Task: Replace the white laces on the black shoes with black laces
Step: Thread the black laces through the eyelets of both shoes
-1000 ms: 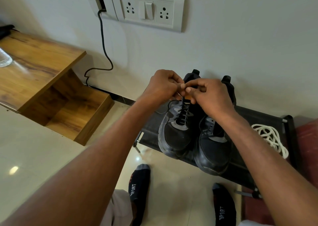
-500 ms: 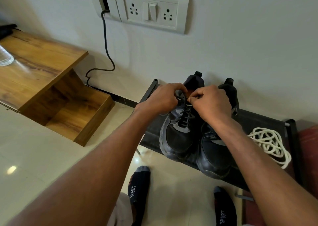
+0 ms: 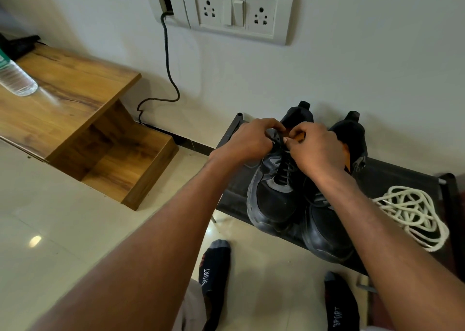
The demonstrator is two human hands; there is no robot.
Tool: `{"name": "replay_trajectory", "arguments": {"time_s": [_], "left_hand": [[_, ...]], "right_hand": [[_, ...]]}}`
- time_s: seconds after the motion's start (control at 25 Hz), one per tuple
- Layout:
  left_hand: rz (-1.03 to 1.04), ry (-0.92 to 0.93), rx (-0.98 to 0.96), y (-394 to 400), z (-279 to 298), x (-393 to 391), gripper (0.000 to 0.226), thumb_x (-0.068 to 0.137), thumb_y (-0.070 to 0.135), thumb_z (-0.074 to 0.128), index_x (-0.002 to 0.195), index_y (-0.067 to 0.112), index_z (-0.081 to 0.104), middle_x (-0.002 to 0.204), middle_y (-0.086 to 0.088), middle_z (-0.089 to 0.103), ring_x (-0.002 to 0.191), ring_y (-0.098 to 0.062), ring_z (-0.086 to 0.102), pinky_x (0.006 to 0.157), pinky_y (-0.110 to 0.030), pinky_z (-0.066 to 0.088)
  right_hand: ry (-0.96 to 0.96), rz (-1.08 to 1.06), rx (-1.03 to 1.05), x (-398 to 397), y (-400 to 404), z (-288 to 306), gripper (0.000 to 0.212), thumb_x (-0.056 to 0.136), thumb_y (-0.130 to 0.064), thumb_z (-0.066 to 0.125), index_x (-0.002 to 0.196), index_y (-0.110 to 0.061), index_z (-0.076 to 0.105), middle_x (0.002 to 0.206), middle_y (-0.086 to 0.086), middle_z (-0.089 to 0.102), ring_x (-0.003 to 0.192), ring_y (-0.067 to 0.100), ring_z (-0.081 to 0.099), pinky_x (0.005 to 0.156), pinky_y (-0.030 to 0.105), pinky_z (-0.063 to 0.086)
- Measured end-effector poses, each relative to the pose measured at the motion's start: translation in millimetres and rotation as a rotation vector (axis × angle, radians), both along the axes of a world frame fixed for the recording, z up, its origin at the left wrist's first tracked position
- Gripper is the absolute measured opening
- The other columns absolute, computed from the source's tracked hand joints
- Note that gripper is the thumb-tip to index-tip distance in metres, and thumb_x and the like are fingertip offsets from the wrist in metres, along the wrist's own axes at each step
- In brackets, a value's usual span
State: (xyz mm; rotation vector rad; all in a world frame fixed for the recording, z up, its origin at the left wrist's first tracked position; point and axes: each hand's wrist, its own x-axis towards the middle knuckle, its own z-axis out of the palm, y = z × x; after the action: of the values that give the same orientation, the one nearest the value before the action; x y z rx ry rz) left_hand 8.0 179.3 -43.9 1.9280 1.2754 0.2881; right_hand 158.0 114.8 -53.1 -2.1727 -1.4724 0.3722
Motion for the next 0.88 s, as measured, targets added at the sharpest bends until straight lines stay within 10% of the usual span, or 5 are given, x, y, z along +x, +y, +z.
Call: {"name": "replay_trajectory", "arguments": {"time_s": [0.32, 0.64, 0.88], "left_hand": [[0.055, 0.063, 0.010, 0.9, -2.1, 1.7, 0.032, 0.100, 0.011, 0.053, 0.131, 0.011, 0.054, 0.122, -0.012, 0.064, 0.108, -0.028, 0.064, 0.097, -0.047, 0.055], [0.203, -0.087, 0.069, -2.2, -3.9, 11.1, 0.017, 0.091, 0.024, 0.079, 0.089, 0.009, 0.071, 0.085, -0.004, 0.071, 0.081, -0.018, 0.067, 0.073, -0.034, 0.056], [0.337, -0.406, 0.068, -10.5, 22.6, 19.9, 0.017, 0.104, 0.017, 0.059, 0.091, 0.007, 0.058, 0.084, -0.008, 0.076, 0.077, -0.022, 0.073, 0.066, -0.033, 0.051]], "right_hand": [[0.091, 0.093, -0.032, -1.9, 2.0, -5.3, 0.029, 0.105, -0.022, 0.058, 0.129, -0.026, 0.072, 0.117, 0.003, 0.076, 0.104, 0.022, 0.071, 0.085, 0.028, 0.054], [0.026, 0.144, -0.080, -2.2, -1.2, 1.3, 0.034, 0.102, -0.020, 0.057, 0.132, -0.028, 0.070, 0.104, 0.002, 0.076, 0.087, 0.019, 0.069, 0.075, 0.033, 0.058], [-0.088, 0.172, -0.036, 0.5, -13.9, 3.5, 0.042, 0.100, -0.028, 0.061, 0.142, -0.024, 0.058, 0.124, 0.007, 0.066, 0.105, 0.026, 0.066, 0.086, 0.041, 0.058]]}}
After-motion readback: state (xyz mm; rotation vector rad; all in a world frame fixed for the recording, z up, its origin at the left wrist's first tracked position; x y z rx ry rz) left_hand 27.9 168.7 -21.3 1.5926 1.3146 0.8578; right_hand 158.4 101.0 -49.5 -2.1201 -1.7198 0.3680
